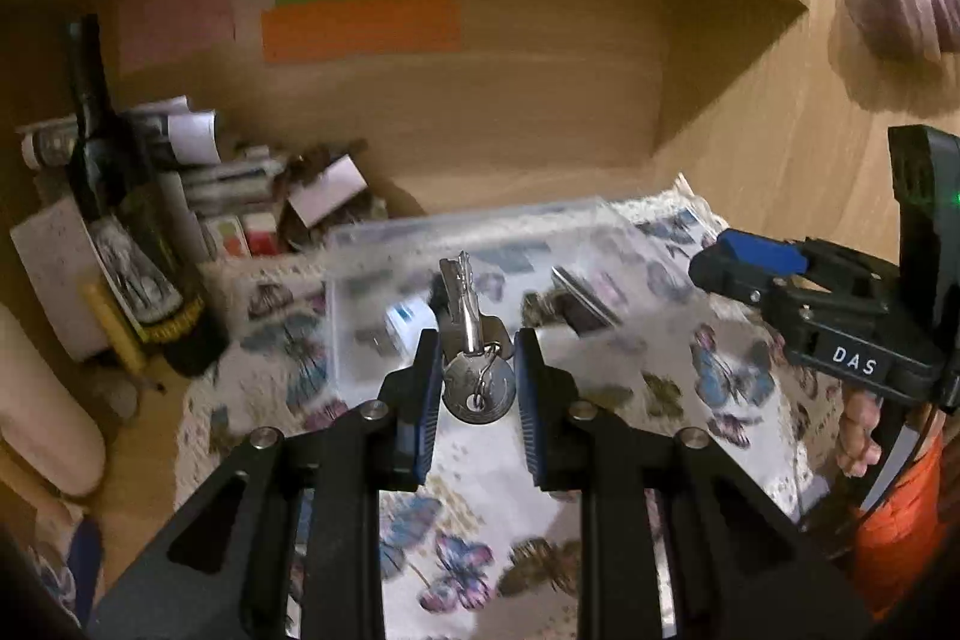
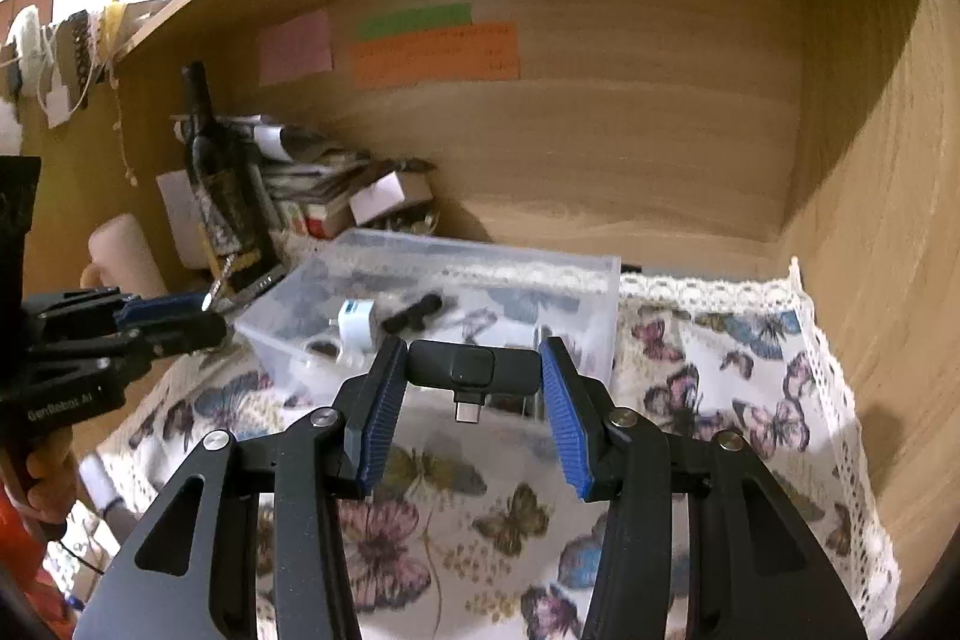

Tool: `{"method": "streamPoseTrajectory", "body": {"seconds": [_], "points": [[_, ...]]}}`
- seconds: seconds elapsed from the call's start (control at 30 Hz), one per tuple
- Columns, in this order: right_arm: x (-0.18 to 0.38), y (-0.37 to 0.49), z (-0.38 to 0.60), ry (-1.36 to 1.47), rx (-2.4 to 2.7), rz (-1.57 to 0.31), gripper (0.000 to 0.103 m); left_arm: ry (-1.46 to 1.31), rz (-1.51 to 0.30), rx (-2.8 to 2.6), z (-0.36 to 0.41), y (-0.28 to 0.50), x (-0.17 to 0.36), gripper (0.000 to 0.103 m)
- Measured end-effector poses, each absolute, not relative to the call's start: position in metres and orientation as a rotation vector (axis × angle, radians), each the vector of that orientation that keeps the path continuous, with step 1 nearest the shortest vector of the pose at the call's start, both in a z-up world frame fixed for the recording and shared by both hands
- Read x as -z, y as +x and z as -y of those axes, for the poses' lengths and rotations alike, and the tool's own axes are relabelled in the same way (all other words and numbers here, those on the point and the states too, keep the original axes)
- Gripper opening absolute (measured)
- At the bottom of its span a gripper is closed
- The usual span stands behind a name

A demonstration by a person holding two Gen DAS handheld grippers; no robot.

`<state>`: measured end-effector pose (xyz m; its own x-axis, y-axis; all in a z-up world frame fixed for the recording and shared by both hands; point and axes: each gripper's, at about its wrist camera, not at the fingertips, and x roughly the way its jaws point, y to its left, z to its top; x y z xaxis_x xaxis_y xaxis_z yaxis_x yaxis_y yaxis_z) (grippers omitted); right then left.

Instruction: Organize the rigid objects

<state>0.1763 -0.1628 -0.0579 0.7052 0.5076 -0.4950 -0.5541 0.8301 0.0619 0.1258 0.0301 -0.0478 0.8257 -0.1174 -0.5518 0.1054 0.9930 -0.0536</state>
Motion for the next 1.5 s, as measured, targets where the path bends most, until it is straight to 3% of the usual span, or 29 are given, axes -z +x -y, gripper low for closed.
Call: {"method": "streamPoseTrajectory", "body": {"seconds": [0.57, 0.7, 0.93, 1.07, 1.17, 1.3, 1.33, 1.43, 1.5], "points": [[0.106, 0.241, 0.121, -0.140, -0.551, -0.689, 0.042, -0.054, -0.748, 0.200, -0.026, 0.224, 0.095, 0.023], [0.110, 0.247, 0.118, -0.145, -0.551, -0.712, 0.052, -0.091, -0.789, 0.216, -0.027, 0.231, 0.105, 0.023], [0.092, 0.233, 0.125, -0.134, -0.570, -0.664, 0.053, -0.080, -0.725, 0.193, -0.032, 0.214, 0.085, 0.024], [0.067, 0.210, 0.138, -0.106, -0.576, -0.588, 0.056, -0.072, -0.647, 0.168, -0.037, 0.193, 0.064, 0.034], [0.049, 0.191, 0.146, -0.097, -0.576, -0.525, 0.060, -0.072, -0.563, 0.149, -0.036, 0.169, 0.044, 0.053], [0.024, 0.159, 0.160, -0.081, -0.573, -0.427, 0.074, -0.053, -0.457, 0.115, -0.032, 0.135, 0.021, 0.062], [0.018, 0.149, 0.163, -0.076, -0.571, -0.402, 0.082, -0.054, -0.442, 0.114, -0.030, 0.128, 0.017, 0.063], [0.005, 0.126, 0.171, -0.064, -0.562, -0.335, 0.099, -0.057, -0.382, 0.098, -0.029, 0.102, 0.004, 0.078], [-0.001, 0.112, 0.174, -0.057, -0.553, -0.298, 0.103, -0.043, -0.342, 0.075, -0.027, 0.087, -0.001, 0.087]]}}
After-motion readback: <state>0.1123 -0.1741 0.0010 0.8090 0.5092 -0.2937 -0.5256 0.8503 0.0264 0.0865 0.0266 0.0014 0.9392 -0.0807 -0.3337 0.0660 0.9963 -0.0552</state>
